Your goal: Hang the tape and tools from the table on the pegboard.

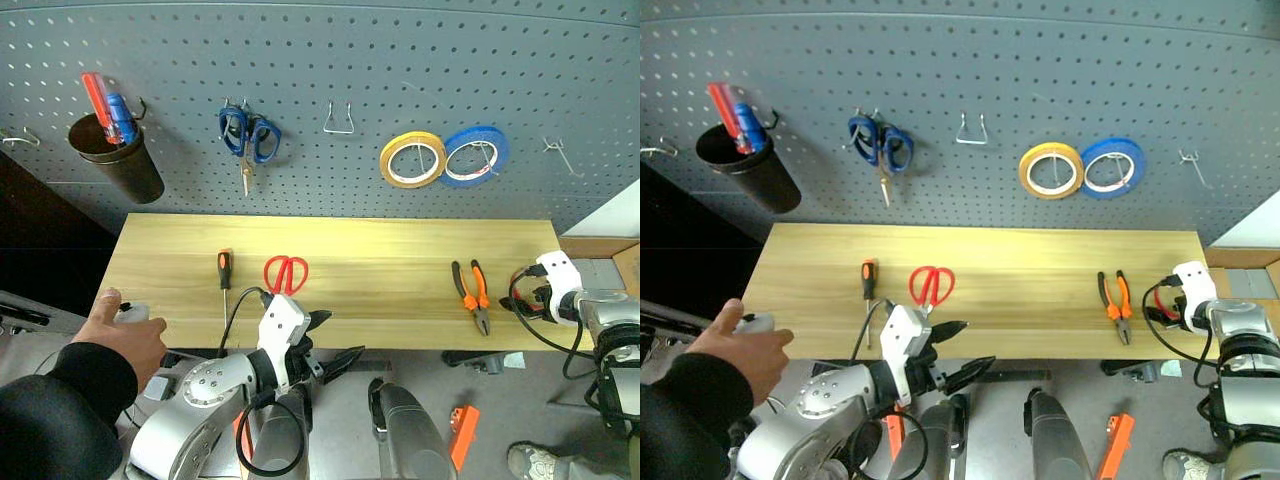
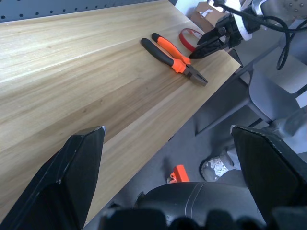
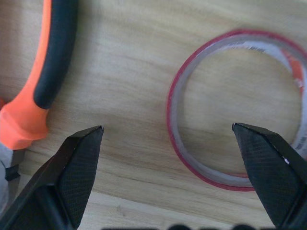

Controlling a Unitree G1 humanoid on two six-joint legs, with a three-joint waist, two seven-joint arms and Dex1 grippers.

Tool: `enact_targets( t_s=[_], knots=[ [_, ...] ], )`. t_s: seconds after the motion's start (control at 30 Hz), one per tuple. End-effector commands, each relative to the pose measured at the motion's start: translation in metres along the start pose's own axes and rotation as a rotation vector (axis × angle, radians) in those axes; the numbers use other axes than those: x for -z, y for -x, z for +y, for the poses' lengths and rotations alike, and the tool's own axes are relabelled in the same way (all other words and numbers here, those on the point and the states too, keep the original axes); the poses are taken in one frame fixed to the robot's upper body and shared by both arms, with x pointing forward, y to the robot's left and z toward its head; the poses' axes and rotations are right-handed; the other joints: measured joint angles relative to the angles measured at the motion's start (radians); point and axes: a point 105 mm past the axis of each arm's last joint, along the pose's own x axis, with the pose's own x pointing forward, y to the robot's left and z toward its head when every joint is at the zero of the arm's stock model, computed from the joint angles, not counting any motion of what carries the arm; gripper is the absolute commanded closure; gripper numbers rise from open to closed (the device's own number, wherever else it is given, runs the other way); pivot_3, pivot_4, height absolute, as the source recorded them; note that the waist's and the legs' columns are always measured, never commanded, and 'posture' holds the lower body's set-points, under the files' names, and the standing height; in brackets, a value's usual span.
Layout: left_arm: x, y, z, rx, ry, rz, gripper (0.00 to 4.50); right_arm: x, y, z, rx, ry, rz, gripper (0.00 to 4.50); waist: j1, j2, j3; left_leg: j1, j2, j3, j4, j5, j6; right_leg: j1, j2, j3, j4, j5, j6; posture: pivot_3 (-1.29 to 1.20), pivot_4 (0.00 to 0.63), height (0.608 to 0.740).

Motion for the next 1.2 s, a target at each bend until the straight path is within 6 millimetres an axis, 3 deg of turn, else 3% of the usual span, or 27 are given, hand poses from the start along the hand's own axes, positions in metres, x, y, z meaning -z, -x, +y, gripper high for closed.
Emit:
enact_targets(
  t_s=[0.03, 0.2, 0.4, 0.67, 0.9, 1.07, 1.2],
  knots=[
    [-0.010, 0.002, -0.010, 0.030, -0.016, -0.032, 0.00, 0.013, -0.001, -0.006, 0.050, 0.010, 0.059, 0.65, 0.000, -0.003, 0.003, 0.000, 0.000, 0.000, 0.000, 0.000, 0.000, 0.000, 0.000, 0.001, 0.000, 0.000, 0.000, 0.01, 0.392, 0.740],
    [-0.013, 0.004, -0.007, 0.019, -0.015, -0.034, 0.00, 0.022, -0.002, -0.009, 0.094, 0.019, 0.096, 2.44, 0.002, -0.007, 0.005, 0.000, 0.000, 0.001, 0.000, 0.000, 0.000, 0.000, 0.000, 0.007, 0.000, 0.001, 0.001, 0.02, 0.394, 0.740],
    [-0.014, 0.006, -0.003, 0.004, -0.011, -0.037, 0.00, 0.011, -0.004, -0.004, 0.068, 0.015, 0.053, 4.45, 0.002, -0.009, 0.006, 0.001, 0.000, 0.006, 0.001, 0.000, 0.000, 0.000, 0.000, 0.011, -0.002, 0.003, 0.005, 0.02, 0.388, 0.740],
    [-0.018, 0.006, 0.006, -0.011, -0.022, -0.051, 0.00, -0.006, -0.002, -0.002, 0.052, 0.006, -0.030, 4.48, 0.001, -0.010, 0.006, 0.001, 0.000, 0.010, 0.000, 0.000, 0.000, -0.002, 0.000, 0.015, -0.002, 0.003, 0.006, 0.00, 0.373, 0.740],
    [-0.043, 0.009, 0.015, 0.003, -0.066, -0.151, 0.00, -0.028, 0.009, 0.009, -0.025, -0.089, -0.206, 4.48, 0.002, -0.009, 0.006, 0.000, 0.000, 0.011, 0.000, 0.000, -0.001, -0.004, 0.000, 0.016, -0.001, 0.004, 0.007, -0.01, 0.346, 0.740],
    [-0.056, 0.012, 0.017, 0.051, -0.166, -0.166, 0.00, -0.050, 0.049, 0.020, -0.024, -0.143, -0.429, 4.48, 0.005, -0.006, 0.005, -0.002, 0.000, 0.011, 0.000, -0.001, -0.003, -0.006, 0.000, 0.016, -0.001, 0.003, 0.009, -0.03, 0.324, 0.740],
    [-0.061, 0.015, 0.019, 0.072, -0.196, -0.171, 0.00, -0.054, 0.082, 0.030, 0.004, -0.202, -0.546, 4.48, 0.002, -0.005, 0.003, -0.008, 0.000, 0.012, 0.001, -0.001, -0.004, -0.014, 0.000, 0.015, 0.001, 0.003, 0.010, -0.04, 0.311, 0.740]
  ],
)
